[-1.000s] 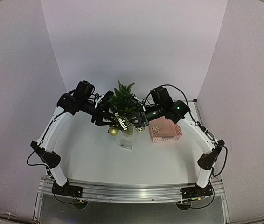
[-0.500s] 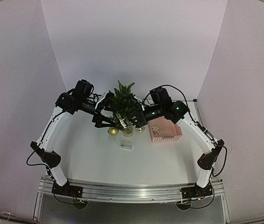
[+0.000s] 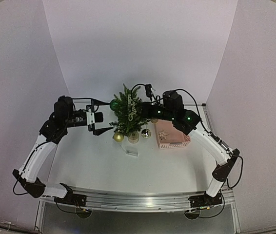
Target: Decorate the small christmas tree
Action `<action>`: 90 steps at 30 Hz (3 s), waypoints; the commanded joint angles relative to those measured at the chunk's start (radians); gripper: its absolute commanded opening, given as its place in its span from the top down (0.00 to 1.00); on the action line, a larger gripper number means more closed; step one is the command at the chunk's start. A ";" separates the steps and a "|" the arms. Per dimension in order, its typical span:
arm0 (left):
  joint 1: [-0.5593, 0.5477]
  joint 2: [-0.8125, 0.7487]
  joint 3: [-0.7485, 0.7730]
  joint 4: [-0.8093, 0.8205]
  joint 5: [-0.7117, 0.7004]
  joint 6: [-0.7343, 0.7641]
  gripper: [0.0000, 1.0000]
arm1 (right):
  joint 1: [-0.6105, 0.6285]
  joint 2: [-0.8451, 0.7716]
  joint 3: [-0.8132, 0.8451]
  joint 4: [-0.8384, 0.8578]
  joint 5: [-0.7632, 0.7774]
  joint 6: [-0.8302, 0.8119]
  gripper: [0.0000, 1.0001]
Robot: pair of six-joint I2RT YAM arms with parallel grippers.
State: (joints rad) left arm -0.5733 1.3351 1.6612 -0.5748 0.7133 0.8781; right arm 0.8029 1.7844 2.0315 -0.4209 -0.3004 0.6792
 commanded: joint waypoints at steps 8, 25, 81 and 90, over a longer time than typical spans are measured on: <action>-0.121 -0.091 -0.346 0.732 -0.250 0.519 0.04 | 0.078 -0.021 -0.105 0.498 0.360 0.301 1.00; -0.151 -0.019 -0.447 1.075 -0.399 0.691 0.60 | 0.124 0.053 -0.076 0.573 0.374 0.372 1.00; -0.149 0.037 -0.136 0.814 -0.654 0.330 1.00 | 0.121 -0.068 -0.259 0.668 0.401 0.279 0.60; -0.124 0.058 0.187 0.193 -0.578 -0.399 1.00 | 0.088 -0.164 -0.154 0.219 0.420 -0.151 0.33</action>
State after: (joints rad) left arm -0.7109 1.4006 1.7228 -0.0618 0.0835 0.9126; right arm 0.9126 1.7286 1.8231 0.0203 0.1016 0.7844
